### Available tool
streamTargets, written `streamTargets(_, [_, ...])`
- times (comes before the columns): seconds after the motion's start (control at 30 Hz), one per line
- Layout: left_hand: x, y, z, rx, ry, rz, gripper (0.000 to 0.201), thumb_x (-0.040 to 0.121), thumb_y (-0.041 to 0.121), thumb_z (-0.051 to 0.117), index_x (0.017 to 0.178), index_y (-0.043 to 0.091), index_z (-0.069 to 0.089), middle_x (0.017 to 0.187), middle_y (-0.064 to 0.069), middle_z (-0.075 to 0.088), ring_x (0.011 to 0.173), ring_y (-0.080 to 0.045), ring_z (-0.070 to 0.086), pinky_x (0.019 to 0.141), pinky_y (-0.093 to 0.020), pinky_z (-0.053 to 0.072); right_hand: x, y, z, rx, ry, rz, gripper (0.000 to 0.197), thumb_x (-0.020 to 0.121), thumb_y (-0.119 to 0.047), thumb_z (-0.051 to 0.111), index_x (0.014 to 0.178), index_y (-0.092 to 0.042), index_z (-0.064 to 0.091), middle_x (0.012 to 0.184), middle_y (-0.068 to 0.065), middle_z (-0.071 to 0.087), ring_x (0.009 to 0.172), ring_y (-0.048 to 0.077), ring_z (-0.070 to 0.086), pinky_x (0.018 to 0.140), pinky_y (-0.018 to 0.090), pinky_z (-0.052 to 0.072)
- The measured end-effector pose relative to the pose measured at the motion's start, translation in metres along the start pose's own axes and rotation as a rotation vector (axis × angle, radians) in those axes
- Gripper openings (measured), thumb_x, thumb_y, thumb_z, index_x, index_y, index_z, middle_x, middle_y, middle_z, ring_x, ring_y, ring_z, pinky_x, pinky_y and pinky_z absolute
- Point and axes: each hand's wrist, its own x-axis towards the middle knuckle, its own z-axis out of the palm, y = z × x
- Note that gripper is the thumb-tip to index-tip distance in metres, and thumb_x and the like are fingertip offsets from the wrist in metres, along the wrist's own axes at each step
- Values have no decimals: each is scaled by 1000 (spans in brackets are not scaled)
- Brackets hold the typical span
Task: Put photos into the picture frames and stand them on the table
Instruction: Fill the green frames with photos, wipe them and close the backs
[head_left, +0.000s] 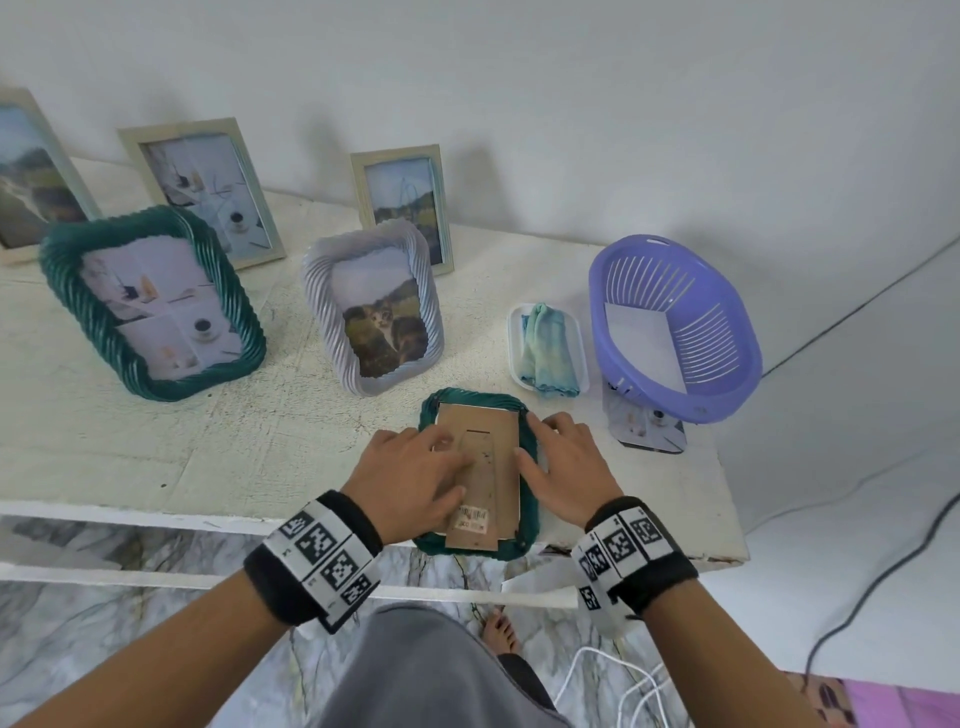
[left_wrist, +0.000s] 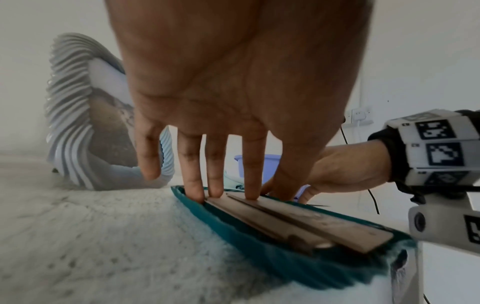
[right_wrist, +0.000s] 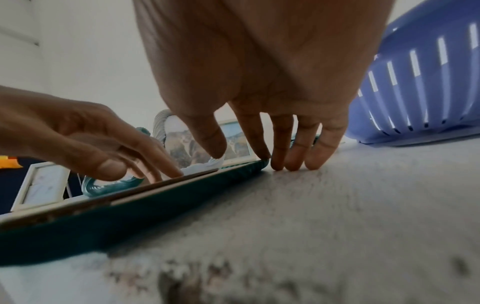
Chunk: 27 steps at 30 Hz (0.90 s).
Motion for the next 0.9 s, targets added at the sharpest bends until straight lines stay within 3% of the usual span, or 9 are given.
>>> streamTargets(0.17, [-2, 0, 5, 10, 15, 14, 80, 76, 63, 5, 141, 38, 44, 145, 2, 43, 120, -21, 52, 101, -40, 39, 2, 6, -2, 149, -23, 16, 52, 98, -33, 46, 148, -21, 35, 128, 4, 44, 115, 24, 39, 102, 39, 36])
streamTargets(0.33, [0, -1, 1, -5, 25, 28, 83, 72, 64, 8, 139, 37, 49, 142, 1, 46, 116, -23, 55, 94, -41, 43, 9, 14, 0, 395, -34, 77, 45, 96, -26, 52, 140, -27, 47, 113, -4, 42, 110, 20, 39, 106, 42, 32])
streamTargets(0.5, [-1, -1, -3, -9, -7, 24, 85, 70, 65, 5, 139, 39, 47, 138, 4, 46, 113, -19, 54, 92, -38, 44, 13, 20, 4, 501, -57, 103, 44, 93, -22, 55, 136, -31, 52, 113, -3, 45, 113, 25, 46, 106, 44, 37])
streamTargets(0.57, [-1, -1, -3, -1, -16, 24, 75, 78, 65, 10, 140, 39, 45, 138, 4, 45, 114, -18, 53, 92, -37, 45, 15, 19, 2, 520, -61, 109, 42, 93, -20, 54, 134, -30, 54, 116, 2, 48, 112, 24, 49, 107, 42, 37])
streamTargets(0.7, [-1, -2, -2, -29, -9, 25, 51, 94, 57, 39, 142, 39, 39, 139, 4, 41, 118, -16, 48, 90, -34, 48, 17, 14, 3, 562, -15, 127, 40, 89, -18, 53, 127, -27, 60, 118, 5, 54, 111, 21, 54, 104, 43, 41])
streamTargets(0.77, [-1, -3, -1, -77, -11, 30, 51, 95, 54, 45, 143, 38, 39, 142, 2, 38, 120, -17, 45, 92, -34, 48, 16, 15, 6, 537, -12, 126, 44, 85, -24, 51, 128, -30, 59, 120, 3, 54, 113, 22, 53, 104, 45, 40])
streamTargets(0.9, [-2, -5, 1, -131, -31, 41, 53, 96, 51, 48, 145, 35, 38, 153, -2, 28, 127, -21, 39, 103, -37, 42, 16, 18, 9, 558, -10, 107, 43, 87, -18, 52, 127, -34, 58, 119, 2, 53, 114, 22, 52, 105, 45, 40])
